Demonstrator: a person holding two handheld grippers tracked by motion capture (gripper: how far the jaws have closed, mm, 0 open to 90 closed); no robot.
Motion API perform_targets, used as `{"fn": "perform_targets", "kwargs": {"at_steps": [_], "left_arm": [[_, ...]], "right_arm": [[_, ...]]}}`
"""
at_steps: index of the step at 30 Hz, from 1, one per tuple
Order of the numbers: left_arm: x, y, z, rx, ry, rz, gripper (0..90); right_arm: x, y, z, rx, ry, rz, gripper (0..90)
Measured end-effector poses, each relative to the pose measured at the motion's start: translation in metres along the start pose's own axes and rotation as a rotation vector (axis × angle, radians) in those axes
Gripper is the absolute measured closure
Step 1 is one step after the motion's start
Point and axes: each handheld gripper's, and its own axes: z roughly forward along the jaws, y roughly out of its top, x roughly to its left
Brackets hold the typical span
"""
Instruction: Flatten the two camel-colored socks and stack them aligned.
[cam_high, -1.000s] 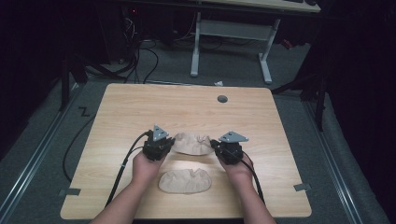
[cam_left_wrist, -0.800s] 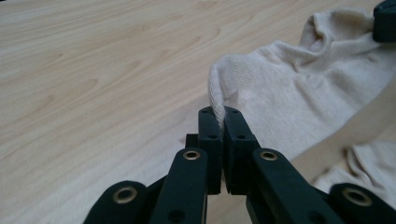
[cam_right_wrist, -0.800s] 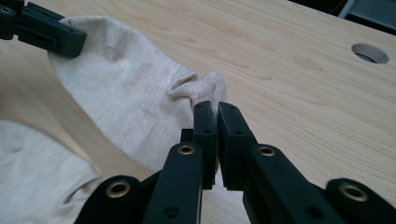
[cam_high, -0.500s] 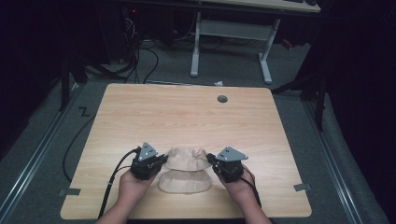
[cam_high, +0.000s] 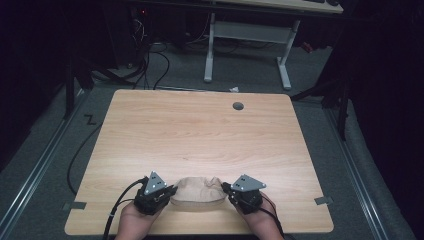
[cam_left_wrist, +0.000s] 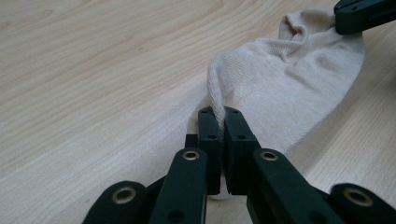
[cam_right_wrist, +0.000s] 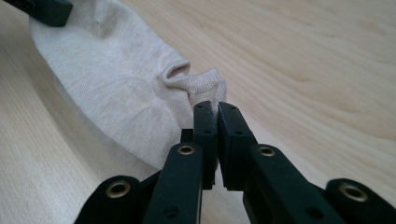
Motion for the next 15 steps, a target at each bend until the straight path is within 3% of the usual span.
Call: {"fn": "perform_targets", "kwargs": {"at_steps": [8, 15], "left_arm": [[-0.002, -0.008, 0.012, 0.089, 0.016, 0.019, 85.0], [-0.002, -0.010, 0.014, 0.098, 0.033, -0.006, 80.7]], "right_arm": [[0.004, -0.004, 0.011, 0.053, -0.001, -0.029, 86.4], [0.006, -0.006, 0.017, 0.086, 0.011, -0.036, 85.6]]}}
